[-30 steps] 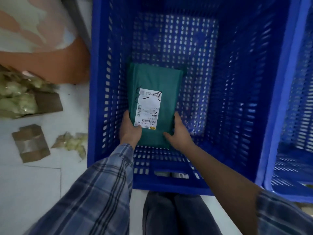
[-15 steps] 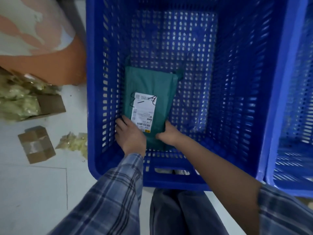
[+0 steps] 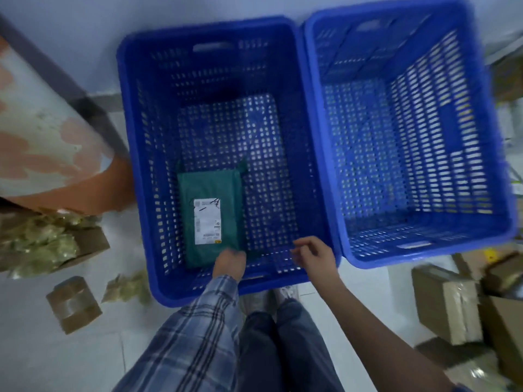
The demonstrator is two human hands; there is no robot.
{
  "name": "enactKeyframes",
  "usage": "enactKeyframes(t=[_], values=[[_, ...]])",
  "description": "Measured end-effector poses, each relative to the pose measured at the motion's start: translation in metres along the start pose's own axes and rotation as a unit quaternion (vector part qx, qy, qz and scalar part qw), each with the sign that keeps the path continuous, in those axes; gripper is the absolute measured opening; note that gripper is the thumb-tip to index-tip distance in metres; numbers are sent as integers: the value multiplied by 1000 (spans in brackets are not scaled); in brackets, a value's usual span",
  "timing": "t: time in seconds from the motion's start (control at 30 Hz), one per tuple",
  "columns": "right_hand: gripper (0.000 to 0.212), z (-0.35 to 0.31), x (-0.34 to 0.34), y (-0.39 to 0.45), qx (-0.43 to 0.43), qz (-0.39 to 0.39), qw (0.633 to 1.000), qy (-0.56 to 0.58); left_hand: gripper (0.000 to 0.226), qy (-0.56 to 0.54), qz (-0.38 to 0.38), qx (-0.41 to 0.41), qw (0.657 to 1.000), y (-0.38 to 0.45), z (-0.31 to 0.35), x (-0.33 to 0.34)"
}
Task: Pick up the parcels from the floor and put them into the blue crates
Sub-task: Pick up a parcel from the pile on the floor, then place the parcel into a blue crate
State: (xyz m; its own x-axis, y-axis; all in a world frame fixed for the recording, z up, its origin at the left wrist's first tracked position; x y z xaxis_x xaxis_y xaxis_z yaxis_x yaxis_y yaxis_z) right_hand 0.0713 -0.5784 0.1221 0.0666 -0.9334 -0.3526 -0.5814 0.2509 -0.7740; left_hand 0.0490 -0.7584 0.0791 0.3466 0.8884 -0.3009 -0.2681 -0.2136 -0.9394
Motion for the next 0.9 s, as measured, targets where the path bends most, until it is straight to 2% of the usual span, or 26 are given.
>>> enactKeyframes(t=[0.13,0.2,0.27,0.37,0.5,0.6,0.73,0.9], values=[[28,32,-64,-33,40,141,985,87,22,-36,-3,24,999,-22,22,14],[26,56,-92,-43,85,174,975,110,23,-49,21,57,997,-34,37,29],[21,87,-117,-51,141,161,967,138,20,-31,33,122,992,-54,56,53],[14,137,-149,-62,201,98,965,138,19,-14,8,243,970,-87,80,105],[10,207,-190,-81,239,104,956,137,23,49,-55,328,942,-123,90,190],[10,251,-220,-100,279,96,940,172,26,125,-80,305,941,-137,76,251],[9,306,-265,-124,294,102,923,224,27,221,-97,187,952,-157,47,323],[8,370,-320,-148,325,128,893,284,22,315,-114,117,935,-181,25,401]])
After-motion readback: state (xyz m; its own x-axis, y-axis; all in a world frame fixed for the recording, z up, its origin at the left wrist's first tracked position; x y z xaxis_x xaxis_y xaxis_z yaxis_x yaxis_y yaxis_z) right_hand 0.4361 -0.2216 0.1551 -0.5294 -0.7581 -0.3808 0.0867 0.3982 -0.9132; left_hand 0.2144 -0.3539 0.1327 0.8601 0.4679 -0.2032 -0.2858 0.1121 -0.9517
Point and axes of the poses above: each hand's wrist, its own y-axis towards the middle knuckle, its own x-axis out of the palm, z = x × y, the point moved 1 cm from there along y, towards the middle knuckle, and after that the axes turned 8 degrees about -y, right-handed, at the moved point
